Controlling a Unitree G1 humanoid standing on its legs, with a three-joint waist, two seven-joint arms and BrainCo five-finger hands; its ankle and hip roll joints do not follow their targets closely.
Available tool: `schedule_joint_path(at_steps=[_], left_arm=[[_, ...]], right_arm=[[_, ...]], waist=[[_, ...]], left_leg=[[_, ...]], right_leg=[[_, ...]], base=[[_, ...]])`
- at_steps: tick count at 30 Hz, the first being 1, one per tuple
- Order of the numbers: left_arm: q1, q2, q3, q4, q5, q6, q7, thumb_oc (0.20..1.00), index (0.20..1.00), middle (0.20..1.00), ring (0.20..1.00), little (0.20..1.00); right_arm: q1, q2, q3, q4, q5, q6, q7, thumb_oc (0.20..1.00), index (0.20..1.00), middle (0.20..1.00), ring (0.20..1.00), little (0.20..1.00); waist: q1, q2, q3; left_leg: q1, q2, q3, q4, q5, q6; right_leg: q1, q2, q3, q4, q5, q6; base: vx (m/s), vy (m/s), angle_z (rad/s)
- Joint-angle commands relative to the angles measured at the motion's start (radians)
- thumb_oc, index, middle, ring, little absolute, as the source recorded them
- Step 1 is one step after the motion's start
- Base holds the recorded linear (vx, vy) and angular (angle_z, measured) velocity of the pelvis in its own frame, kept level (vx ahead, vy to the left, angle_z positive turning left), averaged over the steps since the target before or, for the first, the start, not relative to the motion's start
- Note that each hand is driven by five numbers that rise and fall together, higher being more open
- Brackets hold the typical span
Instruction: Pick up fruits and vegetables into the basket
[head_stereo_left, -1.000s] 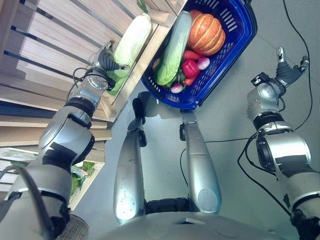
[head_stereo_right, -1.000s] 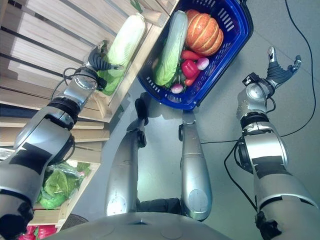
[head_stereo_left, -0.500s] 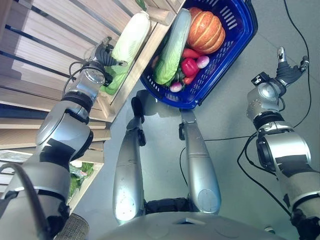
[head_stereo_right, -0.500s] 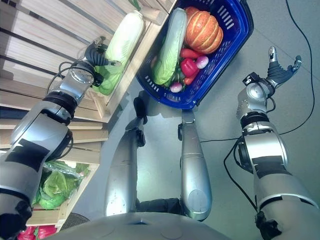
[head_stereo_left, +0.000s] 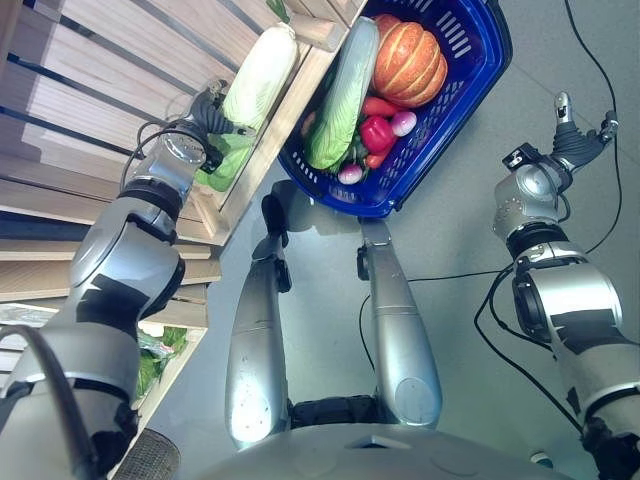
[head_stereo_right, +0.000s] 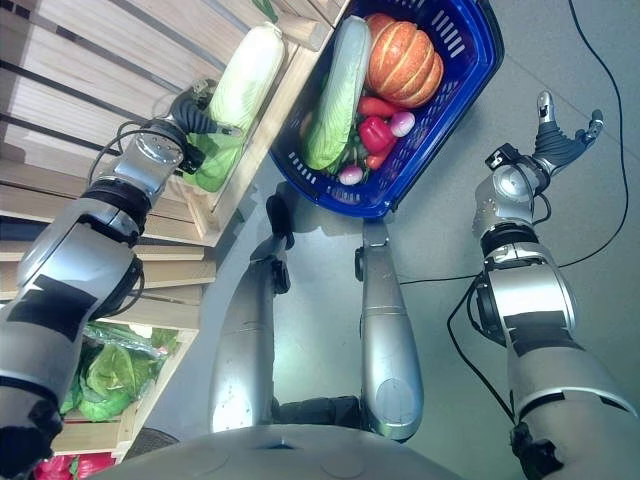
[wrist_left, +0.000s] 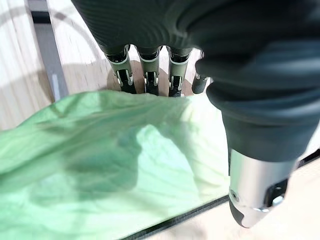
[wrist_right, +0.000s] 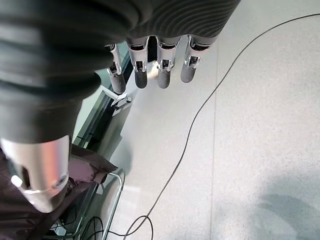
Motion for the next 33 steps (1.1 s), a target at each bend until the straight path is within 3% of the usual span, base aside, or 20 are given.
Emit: schedule_joint_path(at_steps=[1, 5, 6, 8, 9, 10, 27, 33], left_arm=[[0.067, -0.069, -0.008, 0.055, 0.022, 0.014, -0.082, 1.0, 1.0, 1.0, 1.0, 1.0], [0.062, -0.076, -0.032, 0.047, 0.058, 0.035, -0.115, 1.0, 1.0, 1.0, 1.0, 1.0], [0.064, -0.076, -0.041, 0.041, 0.068, 0.046, -0.123, 0.94, 0.94, 0.94, 0.94, 0.94], [0.061, -0.076, -0.047, 0.041, 0.084, 0.054, -0.132, 0.689, 0.689, 0.689, 0.689, 0.689], [0.061, -0.077, -0.051, 0.041, 0.098, 0.057, -0.142, 0.404, 0.404, 0.404, 0.404, 0.404], [0.06, -0.078, -0.056, 0.042, 0.101, 0.059, -0.147, 0.2, 0.2, 0.2, 0.2, 0.2], [0.065, -0.088, -0.08, 0.028, 0.121, 0.088, -0.188, 0.2, 0.2, 0.2, 0.2, 0.2], [0.069, -0.088, -0.058, 0.028, 0.023, 0.066, -0.17, 0.2, 0.2, 0.2, 0.2, 0.2]], right_arm=[[0.032, -0.019, -0.005, -0.01, -0.006, -0.024, -0.015, 1.0, 1.0, 1.0, 1.0, 1.0], [0.031, -0.014, -0.002, -0.015, -0.005, -0.026, -0.023, 1.0, 1.0, 1.0, 1.0, 1.0], [0.031, -0.013, -0.003, -0.02, -0.008, -0.024, -0.026, 1.0, 1.0, 1.0, 1.0, 1.0], [0.027, -0.013, -0.004, -0.02, -0.009, -0.02, -0.027, 1.0, 1.0, 1.0, 1.0, 1.0], [0.027, -0.013, -0.005, -0.02, -0.007, -0.021, -0.028, 1.0, 1.0, 1.0, 1.0, 1.0], [0.026, -0.013, -0.005, -0.018, -0.007, -0.022, -0.027, 1.0, 1.0, 1.0, 1.0, 1.0], [0.019, -0.006, 0.0, -0.02, -0.004, -0.029, -0.033, 1.0, 1.0, 1.0, 1.0, 1.0], [0.018, -0.004, 0.007, -0.024, -0.013, -0.031, -0.033, 1.0, 1.0, 1.0, 1.0, 1.0]], waist=[[0.002, -0.004, -0.037], [0.001, -0.005, -0.037], [0.001, -0.004, -0.037], [0.001, -0.005, -0.037], [0.002, -0.005, -0.037], [0.002, -0.005, -0.037], [0.005, -0.006, -0.037], [0.008, -0.005, -0.037]], left_leg=[[0.012, -0.019, 0.001, -0.067, -0.022, -0.003], [0.01, -0.018, 0.001, -0.07, -0.021, -0.004], [0.01, -0.019, 0.001, -0.069, -0.021, -0.003], [0.012, -0.019, 0.0, -0.072, -0.02, -0.004], [0.012, -0.02, 0.0, -0.072, -0.02, -0.004], [0.012, -0.02, -0.001, -0.071, -0.019, -0.004], [0.014, -0.023, -0.004, -0.075, -0.016, -0.004], [0.015, -0.023, -0.006, -0.076, -0.014, -0.004]], right_leg=[[0.023, 0.048, -0.07, 0.08, -0.116, 0.01], [0.021, 0.046, -0.07, 0.076, -0.113, 0.011], [0.022, 0.046, -0.071, 0.076, -0.112, 0.012], [0.024, 0.045, -0.072, 0.072, -0.11, 0.013], [0.025, 0.044, -0.073, 0.07, -0.108, 0.013], [0.025, 0.044, -0.073, 0.07, -0.107, 0.013], [0.032, 0.038, -0.075, 0.055, -0.096, 0.016], [0.032, 0.037, -0.076, 0.055, -0.093, 0.016]], base=[[0.0, 0.0, 0.0], [0.0, 0.0, 0.0], [0.0, 0.0, 0.0], [0.0, 0.0, 0.0], [0.0, 0.0, 0.0], [0.0, 0.0, 0.0], [0.0, 0.0, 0.0], [0.0, 0.0, 0.0]])
